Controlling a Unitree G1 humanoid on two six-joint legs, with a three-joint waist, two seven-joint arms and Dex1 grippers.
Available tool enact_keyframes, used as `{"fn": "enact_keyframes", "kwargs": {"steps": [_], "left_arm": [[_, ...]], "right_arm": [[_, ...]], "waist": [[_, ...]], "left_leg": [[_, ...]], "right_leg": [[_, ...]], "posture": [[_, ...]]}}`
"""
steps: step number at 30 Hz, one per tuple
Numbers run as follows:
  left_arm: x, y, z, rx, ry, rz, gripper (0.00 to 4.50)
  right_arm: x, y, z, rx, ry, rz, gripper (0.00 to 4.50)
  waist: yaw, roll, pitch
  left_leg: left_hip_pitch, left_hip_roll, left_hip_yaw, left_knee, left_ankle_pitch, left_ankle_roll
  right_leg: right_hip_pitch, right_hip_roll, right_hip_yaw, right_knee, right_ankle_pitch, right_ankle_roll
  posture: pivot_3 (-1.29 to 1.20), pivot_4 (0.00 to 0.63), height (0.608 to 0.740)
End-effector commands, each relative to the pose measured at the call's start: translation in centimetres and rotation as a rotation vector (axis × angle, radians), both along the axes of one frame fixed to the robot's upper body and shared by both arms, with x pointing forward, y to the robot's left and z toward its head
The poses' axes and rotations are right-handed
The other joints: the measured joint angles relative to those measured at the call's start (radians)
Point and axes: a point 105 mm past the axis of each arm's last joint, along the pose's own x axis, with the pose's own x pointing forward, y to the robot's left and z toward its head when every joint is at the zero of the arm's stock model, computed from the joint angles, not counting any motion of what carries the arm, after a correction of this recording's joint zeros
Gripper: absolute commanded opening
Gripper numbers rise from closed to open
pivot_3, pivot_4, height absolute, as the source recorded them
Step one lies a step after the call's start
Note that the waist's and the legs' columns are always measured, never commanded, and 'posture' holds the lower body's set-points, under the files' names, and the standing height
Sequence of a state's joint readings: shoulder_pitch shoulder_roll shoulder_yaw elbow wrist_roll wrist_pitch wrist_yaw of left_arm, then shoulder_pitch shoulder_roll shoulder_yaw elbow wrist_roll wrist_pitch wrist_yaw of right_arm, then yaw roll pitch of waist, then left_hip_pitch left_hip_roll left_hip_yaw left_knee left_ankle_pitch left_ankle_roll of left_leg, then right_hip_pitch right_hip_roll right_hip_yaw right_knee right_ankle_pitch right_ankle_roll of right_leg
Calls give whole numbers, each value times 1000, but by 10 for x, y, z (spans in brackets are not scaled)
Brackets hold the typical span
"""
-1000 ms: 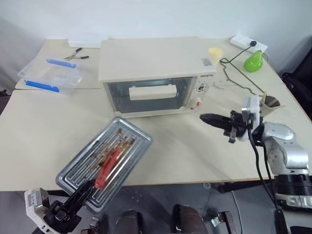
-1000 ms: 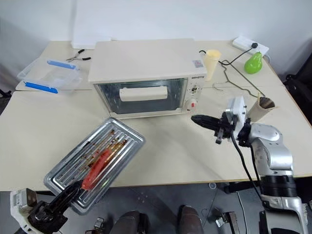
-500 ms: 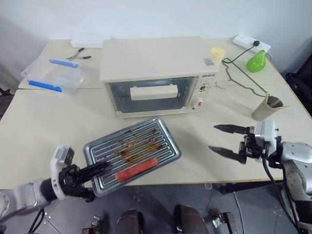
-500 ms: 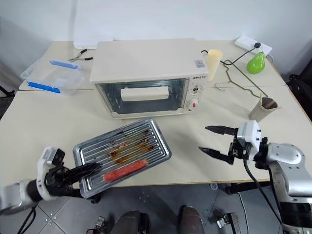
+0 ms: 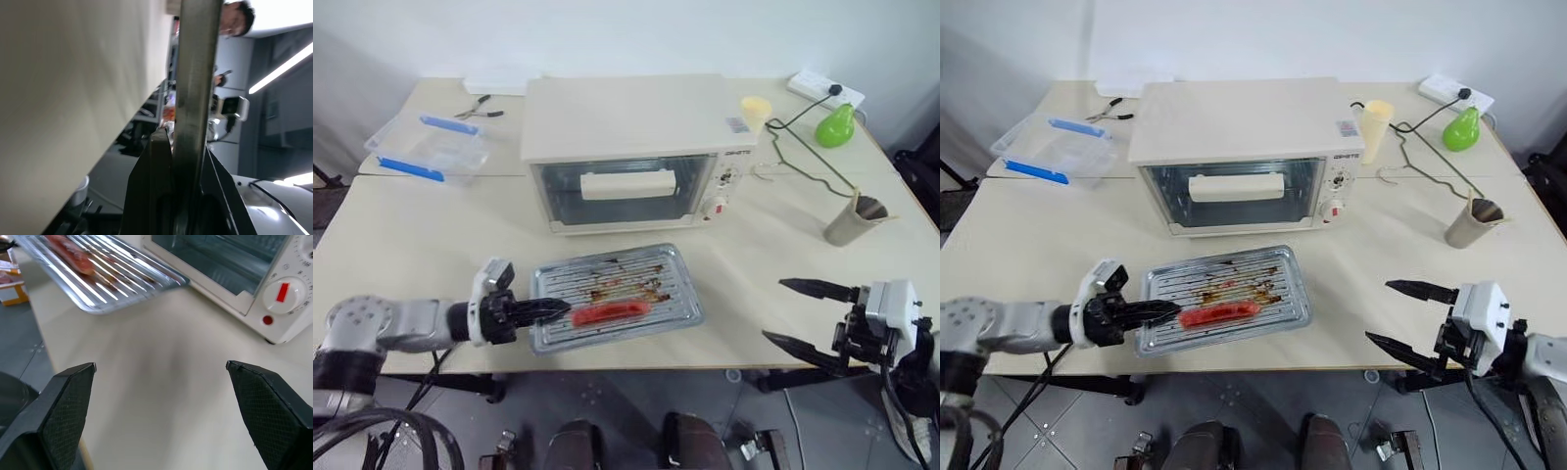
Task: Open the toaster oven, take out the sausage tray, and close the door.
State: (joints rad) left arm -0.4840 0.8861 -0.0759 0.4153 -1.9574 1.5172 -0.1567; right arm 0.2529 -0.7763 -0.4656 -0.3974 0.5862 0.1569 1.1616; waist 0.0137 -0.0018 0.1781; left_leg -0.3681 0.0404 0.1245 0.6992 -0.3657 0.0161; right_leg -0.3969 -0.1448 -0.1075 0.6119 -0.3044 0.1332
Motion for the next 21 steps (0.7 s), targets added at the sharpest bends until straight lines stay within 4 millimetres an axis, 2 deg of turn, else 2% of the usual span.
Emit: {"fn": "enact_keyframes", "kwargs": {"steps": [1,7,15,21], "left_arm": [[17,-10,-4,66,-14,41,0],[30,-32,-8,183,-72,57,0],[24,-54,-14,210,-82,-9,0],[34,-58,-7,236,-180,50,1704]], "right_arm": [[-5,3,14,8,-59,-10,4458],[-8,8,12,19,-59,-25,4458],[-8,14,12,33,-66,-25,4458],[-6,18,12,41,-67,-18,4500]], "waist": [[4,0,0],[12,-1,0],[13,-2,0],[13,-2,0]], "left_leg": [[1,-1,0,0,0,0],[0,-1,-2,0,1,0],[0,-4,-4,0,2,2],[0,-5,-5,0,2,2]], "right_leg": [[0,0,1,0,0,0],[0,-1,1,1,0,0],[3,-2,1,0,1,1],[3,-2,1,-1,1,2]], "posture": [[0,150,740],[0,150,740],[0,150,740],[0,150,740]]}}
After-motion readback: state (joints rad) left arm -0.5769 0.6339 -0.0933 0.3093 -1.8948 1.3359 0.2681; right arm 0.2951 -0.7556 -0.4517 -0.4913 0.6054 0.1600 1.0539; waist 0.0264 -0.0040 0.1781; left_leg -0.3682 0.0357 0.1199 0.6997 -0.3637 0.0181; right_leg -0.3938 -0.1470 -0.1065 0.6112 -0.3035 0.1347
